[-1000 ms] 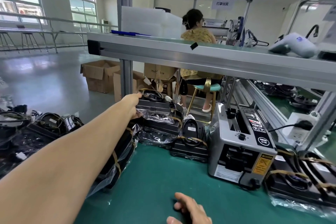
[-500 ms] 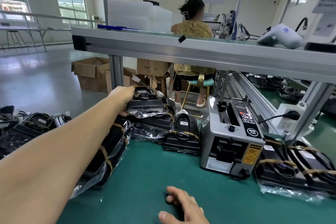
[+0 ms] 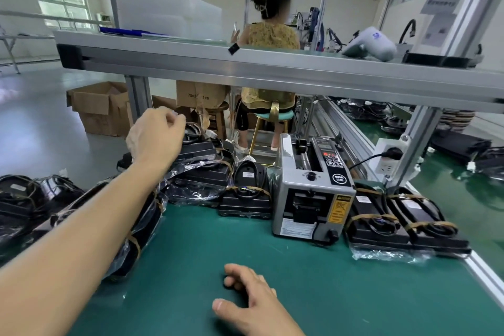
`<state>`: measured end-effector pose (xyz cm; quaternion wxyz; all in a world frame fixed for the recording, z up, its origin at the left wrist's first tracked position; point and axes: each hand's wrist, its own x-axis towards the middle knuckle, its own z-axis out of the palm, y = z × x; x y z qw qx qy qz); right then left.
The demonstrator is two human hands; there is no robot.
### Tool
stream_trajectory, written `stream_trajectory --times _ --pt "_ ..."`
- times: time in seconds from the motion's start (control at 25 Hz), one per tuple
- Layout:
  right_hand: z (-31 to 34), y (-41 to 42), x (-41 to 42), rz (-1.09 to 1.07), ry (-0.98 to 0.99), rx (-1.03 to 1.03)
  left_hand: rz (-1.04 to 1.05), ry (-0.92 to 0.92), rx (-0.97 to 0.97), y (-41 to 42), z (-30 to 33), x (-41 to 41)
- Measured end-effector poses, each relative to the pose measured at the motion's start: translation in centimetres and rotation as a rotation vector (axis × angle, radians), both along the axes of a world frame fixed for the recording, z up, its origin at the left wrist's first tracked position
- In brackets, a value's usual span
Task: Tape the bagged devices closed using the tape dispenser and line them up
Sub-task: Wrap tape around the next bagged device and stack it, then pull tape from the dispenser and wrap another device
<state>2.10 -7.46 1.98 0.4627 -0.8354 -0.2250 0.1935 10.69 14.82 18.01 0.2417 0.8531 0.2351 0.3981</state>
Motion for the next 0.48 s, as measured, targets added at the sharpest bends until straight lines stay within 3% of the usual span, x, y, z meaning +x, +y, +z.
stream_trajectory --times 0.12,0.2,0.4,0.48 --pt "-0.1 -0.5 -0.1 -0.069 0.108 0.174 -0.221 -0.218 -0.148 -4.2 -1.5 -3.5" --pt "-0.1 -1.8 0.2 -0.179 0.145 0.325 -0.342 -0.262 -0.241 -6.7 -4.0 -6.1" --pt "0.3 -9.0 2.3 -0.636 0.068 0.441 -0.545 0.090 -0.468 -11.5 -13.5 -10.3" --pt "0.5 -12.4 3.6 -0.828 0.034 0.411 -0.502 0.249 -0.384 -12.5 -15.8 -10.8"
